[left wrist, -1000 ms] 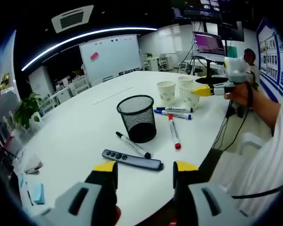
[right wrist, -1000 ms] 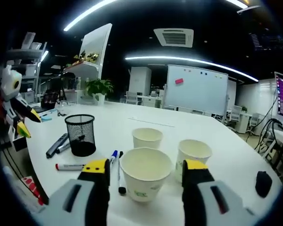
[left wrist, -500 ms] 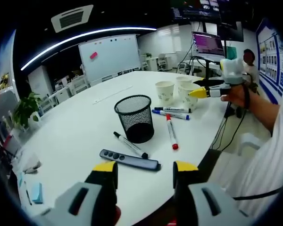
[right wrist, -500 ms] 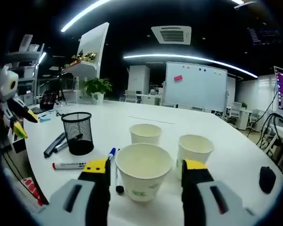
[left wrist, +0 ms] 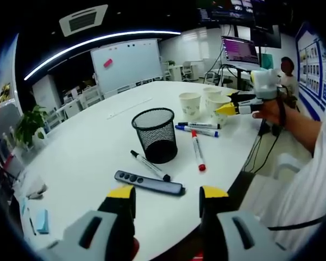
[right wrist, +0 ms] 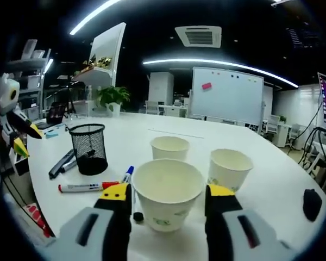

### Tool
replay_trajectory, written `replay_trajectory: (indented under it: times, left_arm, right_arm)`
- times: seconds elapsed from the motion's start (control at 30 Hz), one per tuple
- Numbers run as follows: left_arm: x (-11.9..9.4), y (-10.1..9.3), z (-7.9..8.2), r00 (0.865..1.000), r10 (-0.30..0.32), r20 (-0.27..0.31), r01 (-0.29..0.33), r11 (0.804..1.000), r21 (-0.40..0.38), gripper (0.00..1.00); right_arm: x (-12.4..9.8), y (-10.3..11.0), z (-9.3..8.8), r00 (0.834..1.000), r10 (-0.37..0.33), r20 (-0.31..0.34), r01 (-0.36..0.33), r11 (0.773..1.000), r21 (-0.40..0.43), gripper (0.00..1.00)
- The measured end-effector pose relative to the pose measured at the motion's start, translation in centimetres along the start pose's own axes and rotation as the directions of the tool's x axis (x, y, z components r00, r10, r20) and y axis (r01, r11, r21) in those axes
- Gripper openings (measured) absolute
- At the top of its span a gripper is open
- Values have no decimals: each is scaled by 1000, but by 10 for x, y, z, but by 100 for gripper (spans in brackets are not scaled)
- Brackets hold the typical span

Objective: Place the scattered laser pointers and whiteboard markers into the pen holder and stack the scattered paper cups together

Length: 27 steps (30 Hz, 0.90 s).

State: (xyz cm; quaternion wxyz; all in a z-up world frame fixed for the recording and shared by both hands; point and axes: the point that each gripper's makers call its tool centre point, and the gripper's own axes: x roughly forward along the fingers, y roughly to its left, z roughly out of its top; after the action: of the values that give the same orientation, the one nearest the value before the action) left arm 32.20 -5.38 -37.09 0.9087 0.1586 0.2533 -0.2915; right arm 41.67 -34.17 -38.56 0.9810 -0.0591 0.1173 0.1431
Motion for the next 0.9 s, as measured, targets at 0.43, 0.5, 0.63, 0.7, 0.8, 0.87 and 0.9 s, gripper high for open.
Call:
replay_trajectory:
  times: [0.43, 0.5, 0.63, 0.7, 0.8, 0.87, 0.9]
  left_arm:
    - [0, 0, -2, 1000, 0, 0, 0, 1000, -8, 48]
    - [0, -1, -3, 1000, 1, -2, -1, 1000, -8, 47]
    - [0, -2, -2, 1000, -6, -3, 6, 1000, -1, 47]
    - [0, -2, 0, 1000, -5, 0, 5, 1000, 4, 47]
    - [0, 0, 2, 1000, -1, 5, 1, 1000, 5, 47]
    - [0, 1, 3, 1000, 0, 3, 0, 1000, 7, 47]
    - [0, 1, 3, 1000, -1, 3, 1, 1000, 10, 47]
  right_arm:
    - [1, 2, 0, 1000, 2, 4, -2, 1000, -7, 44]
    - [1, 1, -1, 1000, 1, 1, -1, 1000, 6, 44]
    - [1, -1, -2, 1000, -4, 2, 4, 1000, 20, 44]
    - [1, -2, -1, 1000, -4, -2, 4, 1000, 28, 44]
    - [1, -1, 0, 1000, -1, -1, 1, 999, 39, 44]
    - [1, -2, 0, 1000, 10, 4, -10, 998, 62, 44]
    - [1, -2, 0, 1000, 11, 6, -11, 998, 66, 44]
